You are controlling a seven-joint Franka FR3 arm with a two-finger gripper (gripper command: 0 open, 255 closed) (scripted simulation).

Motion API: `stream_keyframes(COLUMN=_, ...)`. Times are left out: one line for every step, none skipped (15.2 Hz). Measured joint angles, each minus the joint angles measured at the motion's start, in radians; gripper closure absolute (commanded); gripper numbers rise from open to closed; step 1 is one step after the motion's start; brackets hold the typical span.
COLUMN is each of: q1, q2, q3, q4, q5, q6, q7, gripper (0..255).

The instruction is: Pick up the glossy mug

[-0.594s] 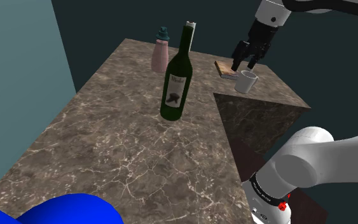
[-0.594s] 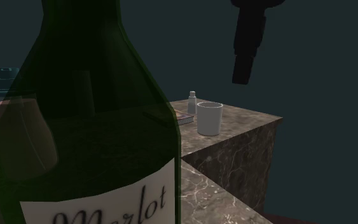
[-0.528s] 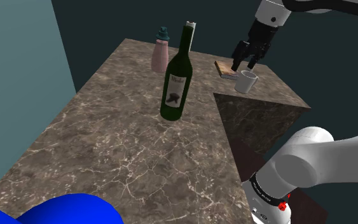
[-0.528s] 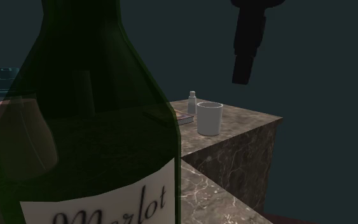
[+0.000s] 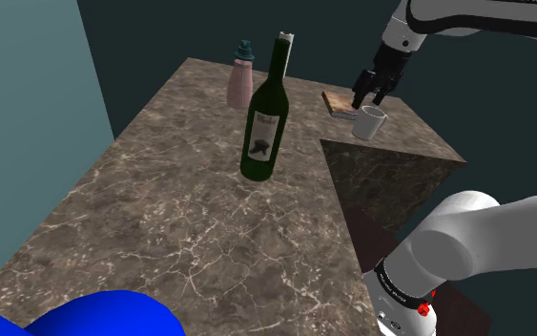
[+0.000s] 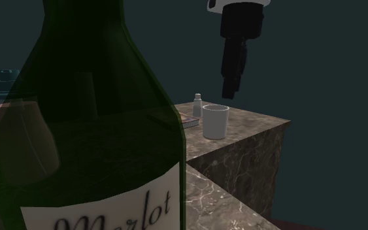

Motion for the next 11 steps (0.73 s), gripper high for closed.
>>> stream_keyframes(q1=-0.003, q2=0.020, q3=-0.018, q4=0.001, q5=-0.008, q6=0.020, q7=-0.019, gripper=0)
stream_keyframes(q1=-0.009, q2=0.034, q3=-0.042, q4=0.001, q5=-0.019, q6=0.034, q7=-0.045, gripper=0)
stream_keyframes(q1=-0.013, q2=0.054, q3=-0.063, q4=0.007, q5=-0.027, q6=0.050, q7=-0.068, gripper=0)
stream_keyframes(q1=-0.015, q2=0.079, q3=-0.082, q4=0.015, q5=-0.033, q6=0.067, q7=-0.088, gripper=0)
stream_keyframes(q1=-0.017, q2=0.103, q3=-0.103, q4=0.021, q5=-0.038, q6=0.087, q7=-0.110, gripper=0)
stream_keyframes(q1=-0.018, q2=0.132, q3=-0.123, q4=0.032, q5=-0.042, q6=0.105, q7=-0.132, gripper=0)
stream_keyframes(q1=-0.019, q2=0.156, q3=-0.140, q4=0.041, q5=-0.044, q6=0.121, q7=-0.150, gripper=0)
stream_keyframes(q1=-0.021, q2=0.187, q3=-0.164, q4=0.054, q5=-0.046, q6=0.140, q7=-0.177, gripper=0)
stream_keyframes(q1=-0.020, q2=0.225, q3=-0.188, q4=0.072, q5=-0.044, q6=0.161, q7=-0.203, gripper=0)
stream_keyframes(q1=-0.022, q2=0.253, q3=-0.212, q4=0.087, q5=-0.044, q6=0.176, q7=-0.232, gripper=0)
stream_keyframes(q1=-0.024, q2=0.280, q3=-0.232, q4=0.106, q5=-0.041, q6=0.185, q7=-0.259, gripper=0)
